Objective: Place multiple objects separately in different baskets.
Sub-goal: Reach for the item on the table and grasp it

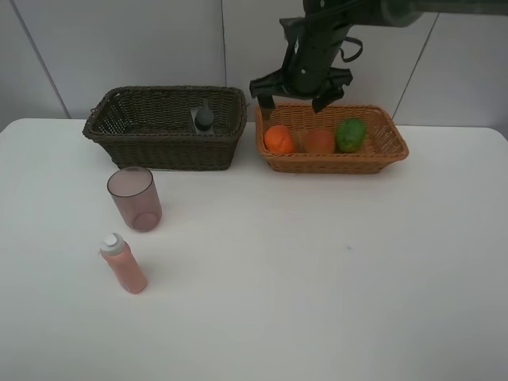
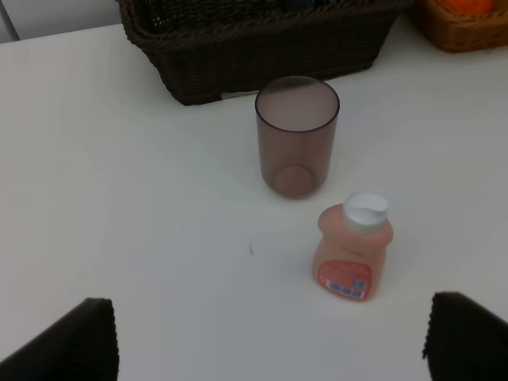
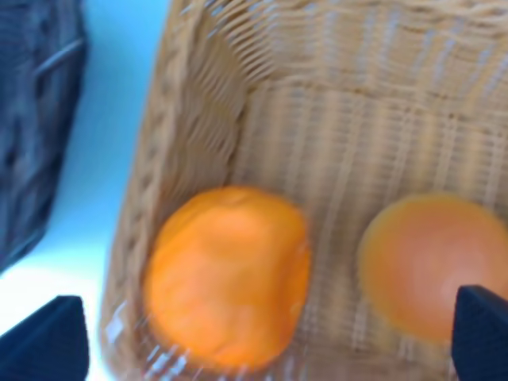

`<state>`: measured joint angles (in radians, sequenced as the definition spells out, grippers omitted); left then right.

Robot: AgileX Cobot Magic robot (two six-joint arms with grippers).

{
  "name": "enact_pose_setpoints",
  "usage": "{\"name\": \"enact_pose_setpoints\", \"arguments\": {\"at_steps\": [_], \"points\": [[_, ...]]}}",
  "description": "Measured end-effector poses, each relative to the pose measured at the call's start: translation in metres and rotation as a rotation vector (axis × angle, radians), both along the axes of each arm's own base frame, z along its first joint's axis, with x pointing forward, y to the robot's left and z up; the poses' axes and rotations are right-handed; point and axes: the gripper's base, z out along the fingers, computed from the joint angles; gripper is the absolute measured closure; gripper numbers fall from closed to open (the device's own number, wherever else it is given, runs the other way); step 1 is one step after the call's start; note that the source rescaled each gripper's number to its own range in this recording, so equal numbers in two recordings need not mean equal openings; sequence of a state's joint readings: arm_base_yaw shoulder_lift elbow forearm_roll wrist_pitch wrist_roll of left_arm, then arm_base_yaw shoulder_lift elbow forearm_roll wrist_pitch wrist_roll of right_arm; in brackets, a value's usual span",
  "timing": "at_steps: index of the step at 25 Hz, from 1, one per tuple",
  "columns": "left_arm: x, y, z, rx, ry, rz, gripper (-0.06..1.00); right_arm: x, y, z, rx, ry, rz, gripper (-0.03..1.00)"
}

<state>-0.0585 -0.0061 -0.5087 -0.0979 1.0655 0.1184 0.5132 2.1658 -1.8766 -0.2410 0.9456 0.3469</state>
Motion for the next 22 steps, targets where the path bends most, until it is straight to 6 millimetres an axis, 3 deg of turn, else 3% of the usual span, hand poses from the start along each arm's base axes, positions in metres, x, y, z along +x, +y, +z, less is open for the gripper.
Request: {"name": "enact_pose_setpoints", "arguments": {"at_steps": [8, 12, 15, 22], "points": [[0.0, 0.0, 0.0, 0.0, 0.0, 0.0, -0.06, -0.041, 0.03, 0.024, -0.047, 0.081, 0.065, -0.03], [0.0, 0.0, 0.0, 0.0, 0.0, 0.0, -0.06, -0.064, 0.028, 0.036, -0.041, 0.109, 0.081, -0.03], [0.0, 0.0, 0.0, 0.0, 0.0, 0.0, -0.06, -0.083, 0.004, 0.042, -0.043, 0.121, 0.067, -0.03], [0.0, 0.0, 0.0, 0.0, 0.0, 0.0, -0.06, -0.142, -0.096, 0.06, -0.012, 0.119, -0.083, -0.03]]}}
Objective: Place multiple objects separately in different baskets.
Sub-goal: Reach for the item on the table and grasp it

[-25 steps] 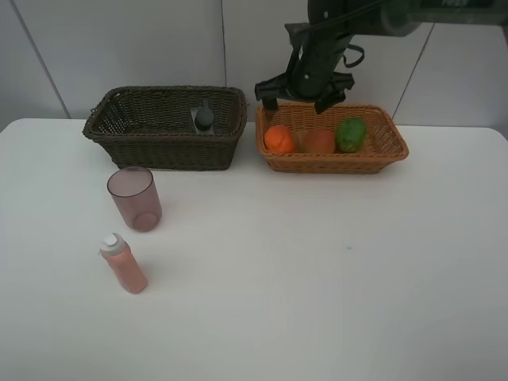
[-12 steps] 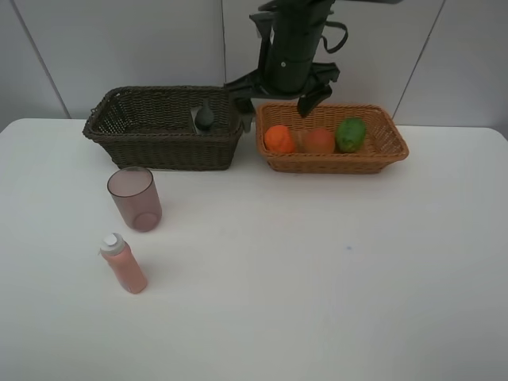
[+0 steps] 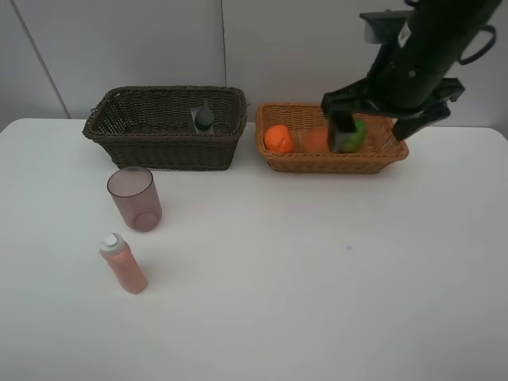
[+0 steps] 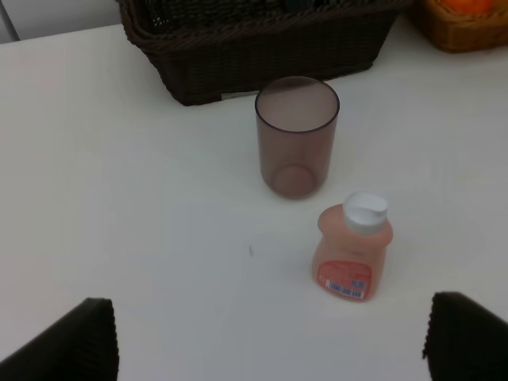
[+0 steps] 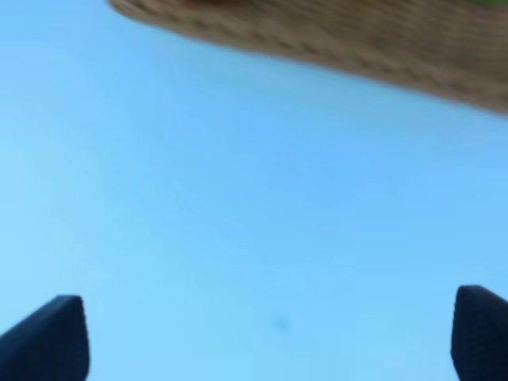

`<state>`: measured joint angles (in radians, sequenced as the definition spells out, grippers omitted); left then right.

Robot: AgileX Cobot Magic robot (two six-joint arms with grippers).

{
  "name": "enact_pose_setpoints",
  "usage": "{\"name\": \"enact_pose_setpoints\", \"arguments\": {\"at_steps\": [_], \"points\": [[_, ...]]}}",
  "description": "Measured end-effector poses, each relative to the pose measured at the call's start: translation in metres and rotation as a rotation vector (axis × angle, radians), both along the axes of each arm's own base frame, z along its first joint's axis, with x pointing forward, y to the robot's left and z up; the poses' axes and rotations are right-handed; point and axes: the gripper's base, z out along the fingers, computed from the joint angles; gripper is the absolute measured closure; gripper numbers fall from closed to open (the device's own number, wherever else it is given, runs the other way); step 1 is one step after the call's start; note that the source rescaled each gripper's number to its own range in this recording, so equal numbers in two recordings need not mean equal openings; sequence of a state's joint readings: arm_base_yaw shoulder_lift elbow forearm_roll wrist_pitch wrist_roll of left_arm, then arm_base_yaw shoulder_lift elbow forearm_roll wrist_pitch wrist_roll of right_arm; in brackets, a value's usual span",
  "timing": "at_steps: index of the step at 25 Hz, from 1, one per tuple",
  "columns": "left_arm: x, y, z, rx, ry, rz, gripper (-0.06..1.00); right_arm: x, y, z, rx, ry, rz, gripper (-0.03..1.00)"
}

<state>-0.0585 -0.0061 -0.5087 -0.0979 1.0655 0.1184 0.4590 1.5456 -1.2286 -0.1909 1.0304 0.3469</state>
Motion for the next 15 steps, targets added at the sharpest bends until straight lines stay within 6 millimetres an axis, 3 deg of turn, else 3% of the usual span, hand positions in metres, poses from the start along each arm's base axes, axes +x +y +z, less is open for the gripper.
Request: {"name": "enact_pose_setpoints", "arguments": {"at_steps": [6, 15], "points": [[0.0, 0.0, 0.0, 0.0, 0.0, 0.0, -0.06, -0.067, -0.067, 0.019, 0.037, -0.088, -0.137, -0.03], [0.0, 0.0, 0.0, 0.0, 0.0, 0.0, -0.06, -0.161, -0.103, 0.043, 0.114, -0.327, -0.16, -0.03]]}}
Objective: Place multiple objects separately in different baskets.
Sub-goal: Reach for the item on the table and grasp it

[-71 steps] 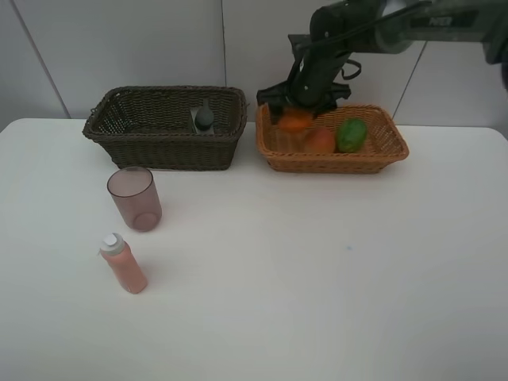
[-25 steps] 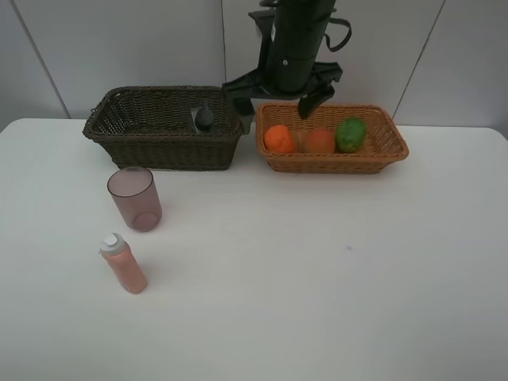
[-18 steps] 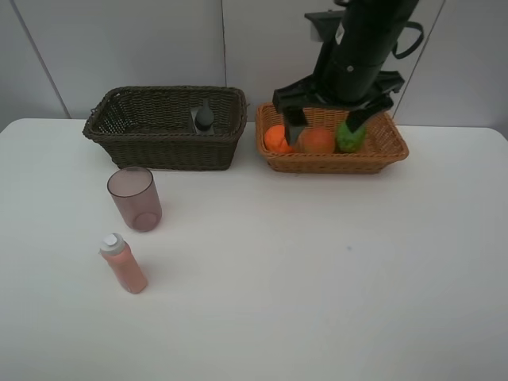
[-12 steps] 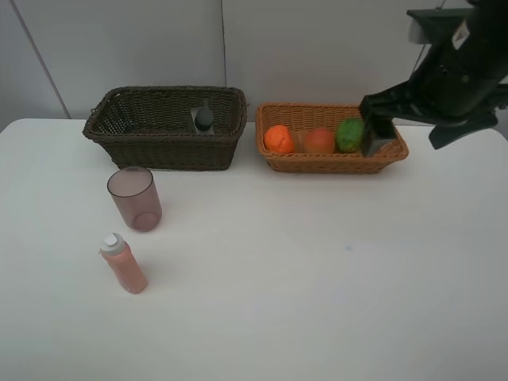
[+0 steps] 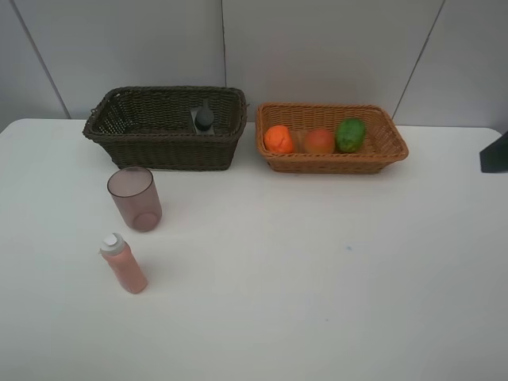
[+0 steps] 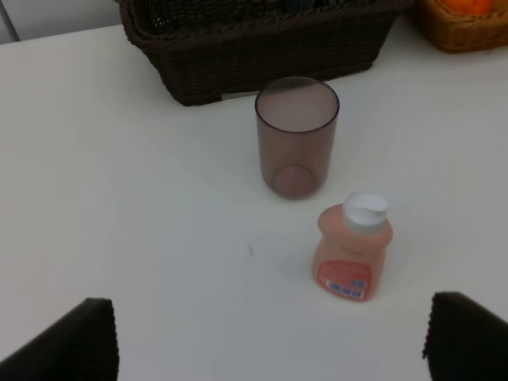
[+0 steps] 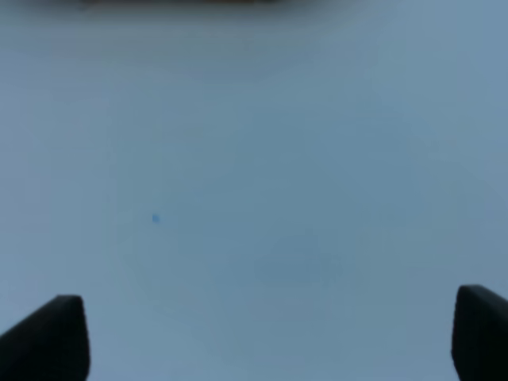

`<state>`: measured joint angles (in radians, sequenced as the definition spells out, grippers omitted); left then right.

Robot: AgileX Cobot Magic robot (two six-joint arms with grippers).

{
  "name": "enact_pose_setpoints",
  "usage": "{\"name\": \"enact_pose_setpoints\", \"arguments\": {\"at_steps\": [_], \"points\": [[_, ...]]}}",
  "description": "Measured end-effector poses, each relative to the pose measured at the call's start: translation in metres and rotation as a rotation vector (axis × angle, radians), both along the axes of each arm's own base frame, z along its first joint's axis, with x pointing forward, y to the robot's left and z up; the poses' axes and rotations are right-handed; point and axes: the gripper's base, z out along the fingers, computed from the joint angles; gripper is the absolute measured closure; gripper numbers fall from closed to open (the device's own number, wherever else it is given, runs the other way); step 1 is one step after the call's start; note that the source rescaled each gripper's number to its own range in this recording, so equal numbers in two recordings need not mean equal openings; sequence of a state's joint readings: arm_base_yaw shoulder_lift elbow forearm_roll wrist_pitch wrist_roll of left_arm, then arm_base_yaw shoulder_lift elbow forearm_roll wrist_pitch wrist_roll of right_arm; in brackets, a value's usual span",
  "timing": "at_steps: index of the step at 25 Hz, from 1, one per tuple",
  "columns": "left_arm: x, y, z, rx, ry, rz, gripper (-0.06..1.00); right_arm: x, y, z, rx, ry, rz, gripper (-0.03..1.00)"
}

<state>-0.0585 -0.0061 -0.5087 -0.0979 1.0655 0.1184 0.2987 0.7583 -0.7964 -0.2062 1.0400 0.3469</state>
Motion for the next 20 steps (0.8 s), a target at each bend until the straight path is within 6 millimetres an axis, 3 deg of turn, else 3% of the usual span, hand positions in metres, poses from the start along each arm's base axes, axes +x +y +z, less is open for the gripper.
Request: {"name": "enact_pose_setpoints", "arguments": {"at_steps": [8, 14, 20], "points": [[0.0, 0.0, 0.0, 0.0, 0.0, 0.0, -0.06, -0.068, -0.021, 0.018, 0.071, -0.217, -0.013, -0.03], [0.0, 0.0, 0.0, 0.0, 0.0, 0.0, -0.06, -0.093, -0.029, 0.02, 0.104, -0.318, -0.014, -0.03], [0.0, 0.0, 0.0, 0.0, 0.0, 0.0, -0.06, -0.114, -0.036, -0.001, 0.123, -0.379, -0.014, -0.03]]}}
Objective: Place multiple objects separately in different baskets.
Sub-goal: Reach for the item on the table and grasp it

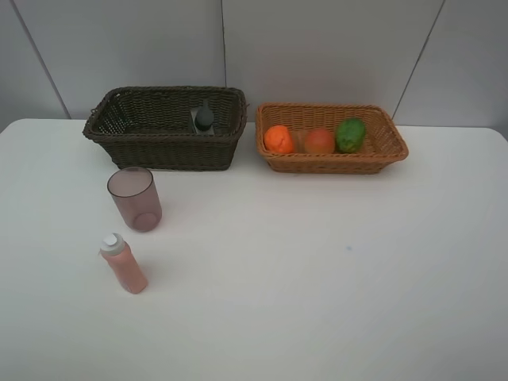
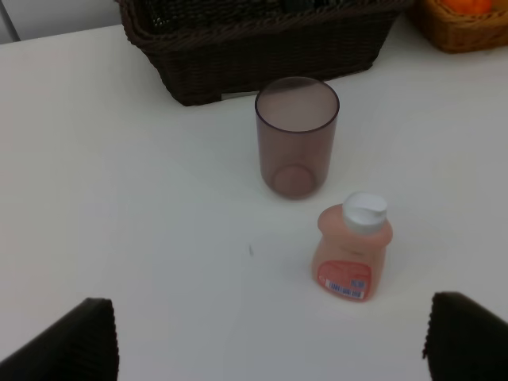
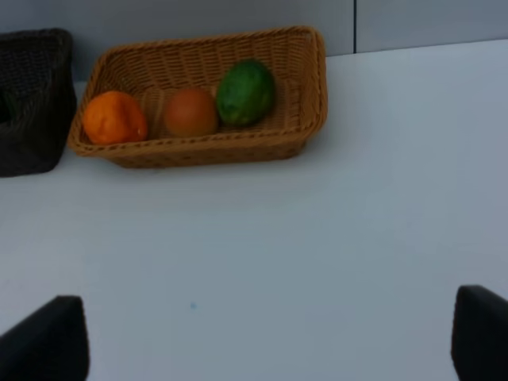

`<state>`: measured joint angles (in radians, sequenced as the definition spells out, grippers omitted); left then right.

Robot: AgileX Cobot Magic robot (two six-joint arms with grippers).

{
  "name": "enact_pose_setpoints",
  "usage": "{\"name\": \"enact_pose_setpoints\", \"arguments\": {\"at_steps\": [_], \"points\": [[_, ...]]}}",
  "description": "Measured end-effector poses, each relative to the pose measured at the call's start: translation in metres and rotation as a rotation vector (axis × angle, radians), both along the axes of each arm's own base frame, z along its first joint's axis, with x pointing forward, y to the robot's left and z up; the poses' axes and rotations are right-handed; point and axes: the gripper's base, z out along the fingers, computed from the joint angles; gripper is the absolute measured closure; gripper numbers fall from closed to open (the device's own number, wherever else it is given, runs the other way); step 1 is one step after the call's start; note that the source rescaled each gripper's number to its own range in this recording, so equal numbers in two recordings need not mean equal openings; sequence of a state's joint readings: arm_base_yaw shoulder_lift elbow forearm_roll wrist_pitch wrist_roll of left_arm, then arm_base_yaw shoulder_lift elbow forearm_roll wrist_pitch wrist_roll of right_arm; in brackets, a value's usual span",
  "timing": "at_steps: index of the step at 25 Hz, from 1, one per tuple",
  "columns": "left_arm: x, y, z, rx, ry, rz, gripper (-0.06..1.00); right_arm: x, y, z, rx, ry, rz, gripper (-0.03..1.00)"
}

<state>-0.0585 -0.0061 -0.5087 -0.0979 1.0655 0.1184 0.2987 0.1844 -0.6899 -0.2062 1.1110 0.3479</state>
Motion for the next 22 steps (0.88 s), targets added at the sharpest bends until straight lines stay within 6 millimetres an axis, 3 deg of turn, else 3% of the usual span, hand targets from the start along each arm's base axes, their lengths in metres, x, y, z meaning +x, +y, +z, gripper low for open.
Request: {"name": "enact_pose_setpoints", "arguments": {"at_steps": [8, 22], "points": [[0.0, 0.0, 0.0, 0.0, 0.0, 0.0, -0.06, -0.013, -0.004, -0.041, 0.011, -0.047, 0.004, -0.03], [0.0, 0.0, 0.0, 0.0, 0.0, 0.0, -0.06, -0.015, -0.006, -0.041, -0.083, -0.068, -0.059, -0.03]]}}
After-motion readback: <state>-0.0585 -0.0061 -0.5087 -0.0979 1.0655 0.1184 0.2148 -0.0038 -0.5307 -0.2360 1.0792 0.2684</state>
